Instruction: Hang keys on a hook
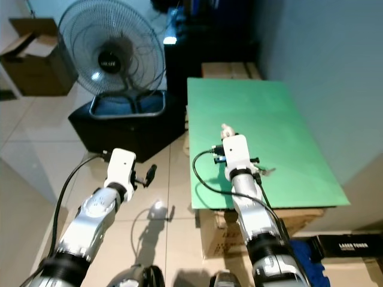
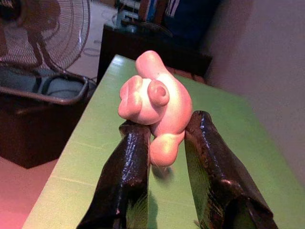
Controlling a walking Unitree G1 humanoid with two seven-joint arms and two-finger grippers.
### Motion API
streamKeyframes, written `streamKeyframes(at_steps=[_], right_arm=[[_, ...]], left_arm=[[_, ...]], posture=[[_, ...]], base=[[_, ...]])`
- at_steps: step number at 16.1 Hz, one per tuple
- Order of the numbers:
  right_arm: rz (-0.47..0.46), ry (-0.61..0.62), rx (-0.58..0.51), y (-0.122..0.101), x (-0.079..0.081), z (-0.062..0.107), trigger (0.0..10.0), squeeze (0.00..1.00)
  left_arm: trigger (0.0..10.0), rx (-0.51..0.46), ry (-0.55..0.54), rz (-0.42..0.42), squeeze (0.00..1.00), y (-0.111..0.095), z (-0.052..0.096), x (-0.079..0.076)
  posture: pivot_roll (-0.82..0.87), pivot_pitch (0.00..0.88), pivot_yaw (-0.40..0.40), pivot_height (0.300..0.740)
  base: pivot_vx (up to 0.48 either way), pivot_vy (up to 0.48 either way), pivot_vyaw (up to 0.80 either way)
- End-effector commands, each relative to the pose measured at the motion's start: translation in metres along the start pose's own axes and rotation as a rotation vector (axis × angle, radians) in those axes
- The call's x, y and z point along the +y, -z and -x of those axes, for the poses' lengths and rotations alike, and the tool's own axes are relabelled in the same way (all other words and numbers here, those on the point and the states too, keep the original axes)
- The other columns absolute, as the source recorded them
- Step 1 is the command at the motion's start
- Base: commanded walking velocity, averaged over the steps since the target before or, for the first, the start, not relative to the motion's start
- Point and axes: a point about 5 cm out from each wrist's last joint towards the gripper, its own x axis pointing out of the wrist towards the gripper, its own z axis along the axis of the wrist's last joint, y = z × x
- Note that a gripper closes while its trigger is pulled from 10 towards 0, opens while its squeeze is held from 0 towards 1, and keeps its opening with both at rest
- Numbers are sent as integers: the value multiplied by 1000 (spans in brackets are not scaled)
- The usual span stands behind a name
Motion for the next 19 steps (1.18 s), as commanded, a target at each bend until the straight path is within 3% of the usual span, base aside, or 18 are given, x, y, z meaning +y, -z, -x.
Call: streamKeyframes(at_steps=[1,2,3,4,6,9,19], right_arm=[[-8,-14,6,0,-1,6,0,0],[-29,-5,2,1,-1,16,0,0],[-33,-1,5,1,-1,18,0,0],[-25,29,13,11,-1,31,0,0],[-8,44,13,20,-3,36,0,0],[-3,40,38,26,-7,42,0,0],[15,22,47,22,3,35,0,0]], left_arm=[[10000,-20,-30,31,0,-1,-2,6],[10000,-65,-84,94,0,-5,-3,20],[10000,-74,-95,104,0,-6,-4,22],[10000,-113,-176,171,0,-5,1,45],[10000,-107,-216,201,0,0,5,57],[10000,-96,-223,182,0,7,5,63],[10000,-58,-200,135,0,16,1,54]], posture=[[-215,0,47,723],[-228,0,57,723],[-228,0,57,723],[-233,0,61,723],[-238,0,55,723],[-233,0,40,723],[-215,0,56,723]], base=[[0,0,0],[0,0,0],[0,0,0],[0,0,0],[0,0,0],[0,0,0],[0,0,0]])
